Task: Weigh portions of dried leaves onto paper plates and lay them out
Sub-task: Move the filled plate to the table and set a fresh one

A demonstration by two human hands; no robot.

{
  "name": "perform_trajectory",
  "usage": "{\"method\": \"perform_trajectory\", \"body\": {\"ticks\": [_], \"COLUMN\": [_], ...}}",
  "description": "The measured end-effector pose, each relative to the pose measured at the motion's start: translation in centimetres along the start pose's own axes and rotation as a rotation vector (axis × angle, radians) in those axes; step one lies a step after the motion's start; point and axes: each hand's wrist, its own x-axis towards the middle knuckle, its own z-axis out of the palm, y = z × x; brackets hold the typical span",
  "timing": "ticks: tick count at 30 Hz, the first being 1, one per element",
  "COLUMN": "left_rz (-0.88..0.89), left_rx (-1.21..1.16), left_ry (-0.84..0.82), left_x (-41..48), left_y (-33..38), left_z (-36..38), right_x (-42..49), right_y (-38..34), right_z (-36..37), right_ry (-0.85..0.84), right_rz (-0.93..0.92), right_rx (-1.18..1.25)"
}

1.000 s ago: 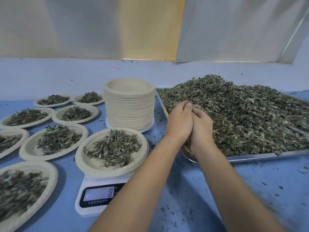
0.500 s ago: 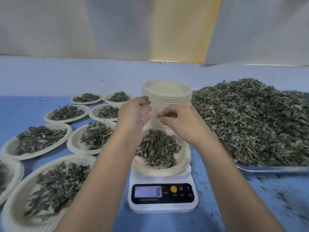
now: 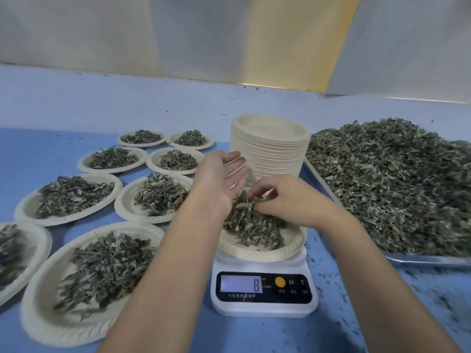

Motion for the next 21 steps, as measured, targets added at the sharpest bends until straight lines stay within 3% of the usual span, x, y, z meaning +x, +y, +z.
{"method": "perform_trajectory", "body": {"ticks": [7, 15, 21], "left_rz": [0.011, -0.026, -0.231], "left_rx": [-0.011, -0.123, -0.341], "left_ry": [0.005, 0.003, -0.195], "left_x": [0.0, 0.0, -0.6], "left_y": [-0.1, -0.7, -0.6], "left_z": [0.1, 1.3, 1.8], "right_x": [-0.3, -0.4, -0.3], "right_y": [-0.2, -1.4, -2.3], "right_z": [-0.7, -0.7, 0.3], "right_ry": [0.219, 0.467, 0.461], "right_rz": [0.003, -0.088, -0.143], "right_rx": [0.104, 0.627, 0.466]}}
